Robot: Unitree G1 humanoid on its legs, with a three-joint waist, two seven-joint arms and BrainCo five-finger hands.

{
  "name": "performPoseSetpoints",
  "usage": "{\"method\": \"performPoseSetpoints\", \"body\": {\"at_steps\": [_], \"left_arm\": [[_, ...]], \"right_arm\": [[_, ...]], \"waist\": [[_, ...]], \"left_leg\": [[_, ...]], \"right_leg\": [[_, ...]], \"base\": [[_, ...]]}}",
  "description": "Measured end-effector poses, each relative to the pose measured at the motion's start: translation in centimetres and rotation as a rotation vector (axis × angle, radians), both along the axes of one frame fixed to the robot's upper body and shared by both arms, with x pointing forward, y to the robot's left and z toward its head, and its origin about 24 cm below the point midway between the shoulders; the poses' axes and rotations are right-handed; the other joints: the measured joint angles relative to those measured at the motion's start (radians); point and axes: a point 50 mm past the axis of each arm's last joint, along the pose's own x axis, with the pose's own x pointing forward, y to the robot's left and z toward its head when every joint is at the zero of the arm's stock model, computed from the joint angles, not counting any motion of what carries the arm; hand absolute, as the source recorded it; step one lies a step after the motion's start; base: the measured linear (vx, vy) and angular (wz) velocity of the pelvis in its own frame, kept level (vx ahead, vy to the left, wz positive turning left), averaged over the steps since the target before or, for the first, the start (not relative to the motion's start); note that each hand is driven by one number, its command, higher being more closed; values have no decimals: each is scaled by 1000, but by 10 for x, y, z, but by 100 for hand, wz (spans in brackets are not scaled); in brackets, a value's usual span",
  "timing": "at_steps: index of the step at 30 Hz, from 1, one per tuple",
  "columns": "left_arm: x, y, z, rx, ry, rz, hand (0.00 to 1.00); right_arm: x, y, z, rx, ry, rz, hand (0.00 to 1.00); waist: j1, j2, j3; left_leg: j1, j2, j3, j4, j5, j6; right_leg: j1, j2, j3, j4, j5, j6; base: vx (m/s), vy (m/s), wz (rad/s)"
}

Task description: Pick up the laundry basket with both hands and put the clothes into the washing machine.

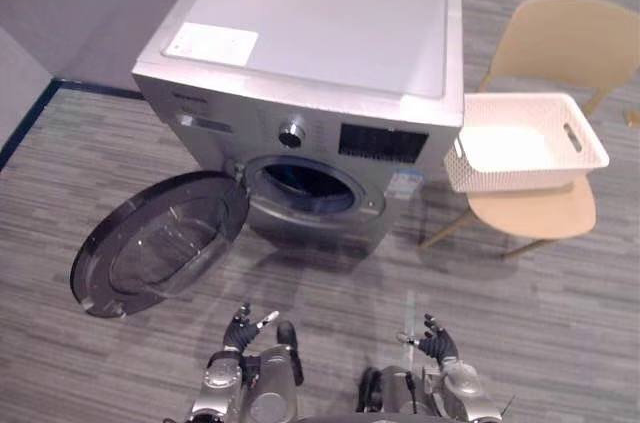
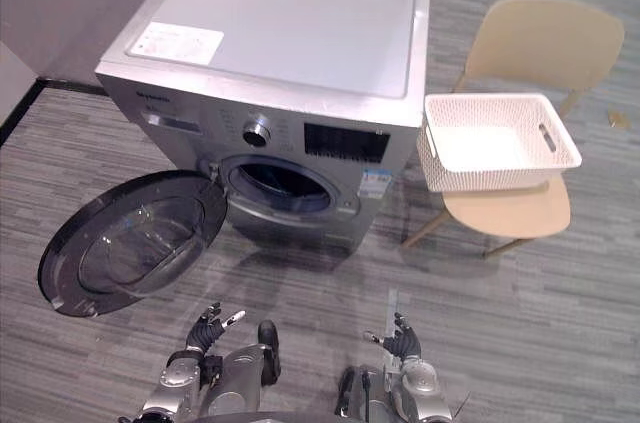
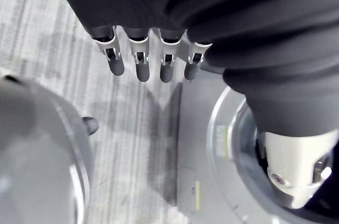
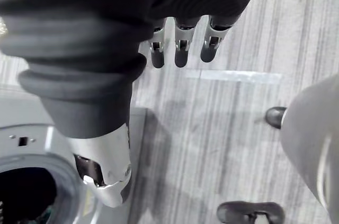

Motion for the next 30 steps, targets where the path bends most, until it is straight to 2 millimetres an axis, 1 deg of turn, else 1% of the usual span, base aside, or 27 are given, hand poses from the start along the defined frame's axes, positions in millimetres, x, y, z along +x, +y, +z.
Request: {"method": "performPoseSetpoints", "body": {"at_steps": [1, 2, 3, 4, 5, 6, 7, 8, 9, 10, 11, 12, 14, 15, 18, 19, 21, 23, 24, 25, 26, 27, 29, 30], "left_arm": [[-2, -1, -1, -3, 4, 0, 0], [-3, -3, -1, -3, 6, -11, 0], [-2, -4, -1, -1, 6, -24, 0], [0, -7, 0, -1, -3, -41, 0], [2, -6, 1, 0, -8, -43, 0], [3, -6, 1, 2, -9, -44, 0], [1, -5, 1, 9, -5, -48, 0], [-2, -4, -1, 9, 4, -46, 0], [-4, -5, -2, 9, 10, -48, 0], [-6, -3, -3, 19, 24, -63, 0], [-7, -3, -4, 26, 32, -75, 0], [-5, -1, -3, 42, 29, -99, 0], [-4, -1, -3, 53, 27, -121, 0], [-4, -3, -2, 55, 23, -129, 0], [-2, -3, 0, 73, 8, -149, 0], [1, -4, 4, 77, -16, -150, 0], [13, -5, 14, 81, -83, -153, 0], [38, -9, 41, 105, -239, -171, 0], [44, -9, 48, 113, -280, -175, 0], [58, -9, 67, 135, -375, -186, 0], [69, -7, 80, 163, -440, -188, 0], [75, -5, 88, 183, -474, -189, 0], [99, 13, 115, 292, -586, -141, 0], [105, 21, 123, 320, -612, -116, 0]], "right_arm": [[-1, 0, -1, -1, 9, -3, 0], [-5, -1, -2, -9, 18, -12, 0], [-7, -2, -3, -13, 23, -18, 0], [-10, -5, -4, -19, 32, -29, 0], [-15, -7, -6, -21, 48, -40, 0], [-17, -10, -7, -22, 54, -51, 0], [-21, -13, -8, -31, 65, -55, 0], [-21, -15, -8, -39, 70, -50, 0], [-21, -16, -8, -43, 70, -48, 0], [-22, -15, -8, -40, 72, -47, 0], [-24, -13, -10, -33, 78, -47, 0], [-28, -7, -12, -18, 91, -47, 0], [-33, -4, -14, -9, 104, -49, 0], [-35, -4, -15, -9, 112, -51, 0], [-35, -4, -15, -12, 112, -47, 0], [-34, -4, -15, -13, 110, -43, 0], [-33, -3, -15, -12, 109, -43, 0], [-34, -1, -15, -12, 110, -35, 0], [-33, 0, -15, -11, 110, -33, 0], [-33, 1, -16, -10, 110, -29, 0], [-33, 1, -15, -10, 108, -29, 0], [-33, 1, -15, -11, 107, -28, 0], [-32, 1, -15, -17, 107, -20, 0], [-32, 1, -15, -19, 104, -18, 0]], "waist": [[-1, 2, 0], [-1, 2, 0], [-3, 2, -2], [-6, 0, 0], [-8, -10, 4], [-11, -17, 5], [-14, -26, 2], [-20, -23, 0], [-29, -13, -5], [-31, -17, -7], [-31, -22, -11], [-32, -29, -16], [-33, -31, -22], [-35, -31, -35], [-46, -34, -49], [-53, -34, -56], [-53, -38, -61], [-56, -41, -64], [-57, -42, -64], [-56, -44, -66], [-57, -44, -67], [-58, -44, -67], [-64, -46, -68], [-65, -47, -69]], "left_leg": [[18, 0, -16, -57, 47, -19], [32, -1, -33, -92, 84, -39], [33, -2, -50, -101, 95, -56], [20, -6, -74, -71, 93, -55], [17, -24, -88, -12, 74, -28], [19, -35, -96, 17, 61, -11], [33, -49, -104, 47, 33, -7], [67, -56, -123, 17, 15, -15], [93, -60, -150, -38, 5, -17], [111, -72, -155, -80, 8, -3], [116, -78, -155, -98, 16, -5], [131, -94, -160, -126, 27, 7], [155, -116, -167, -157, 37, 15], [178, -134, -168, -189, 45, 22], [204, -157, -168, -221, 51, 28], [214, -166, -166, -238, 57, 37], [231, -175, -159, -257, 61, 42], [252, -184, -155, -276, 62, 44], [254, -185, -155, -277, 63, 46], [259, -188, -154, -278, 65, 49], [262, -189, -152, -280, 65, 50], [264, -189, -151, -282, 65, 50], [276, -186, -141, -294, 65, 50], [277, -185, -136, -294, 65, 50]], "right_leg": [[-1, 12, -7, -11, 19, -9], [-1, 16, -17, -6, 31, -27], [-2, 15, -25, -4, 37, -36], [-3, 1, -48, -3, 43, -45], [-2, -23, -61, 2, 45, -44], [-1, -40, -66, 5, 47, -41], [-1, -63, -70, 3, 54, -29], [-2, -75, -71, 1, 59, -16], [-2, -75, -73, -5, 66, -4], [2, -81, -73, -14, 74, 9], [6, -85, -75, -28, 82, 18], [28, -93, -85, -62, 101, 31], [61, -107, -98, -97, 118, 46], [80, -118, -98, -119, 126, 57], [103, -130, -99, -146, 137, 74], [108, -134, -98, -155, 141, 79], [115, -141, -96, -162, 144, 85], [133, -145, -96, -186, 152, 95], [142, -145, -96, -189, 153, 95], [142, -145, -95, -195, 155, 97], [145, -145, -94, -202, 155, 97], [148, -144, -93, -207, 156, 98], [158, -139, -85, -224, 159, 96], [157, -137, -78, -226, 160, 95]], "base": [[-227, -58, 4], [-227, -58, 14], [-162, -39, 29], [-128, 25, 39], [-149, 43, 44], [-97, 87, 45], [-74, 117, 36], [-67, 177, 27], [-36, 182, 12], [-23, 162, 7], [-12, 148, 15], [-4, 197, 24], [14, 164, 23], [46, 127, 10], [50, 94, 7], [67, 67, 0], [93, 60, -6], [125, 34, -4], [105, 11, -4], [111, -2, -4], [103, -7, -6], [101, -17, -9], [95, -24, -12], [114, -34, -25]]}}
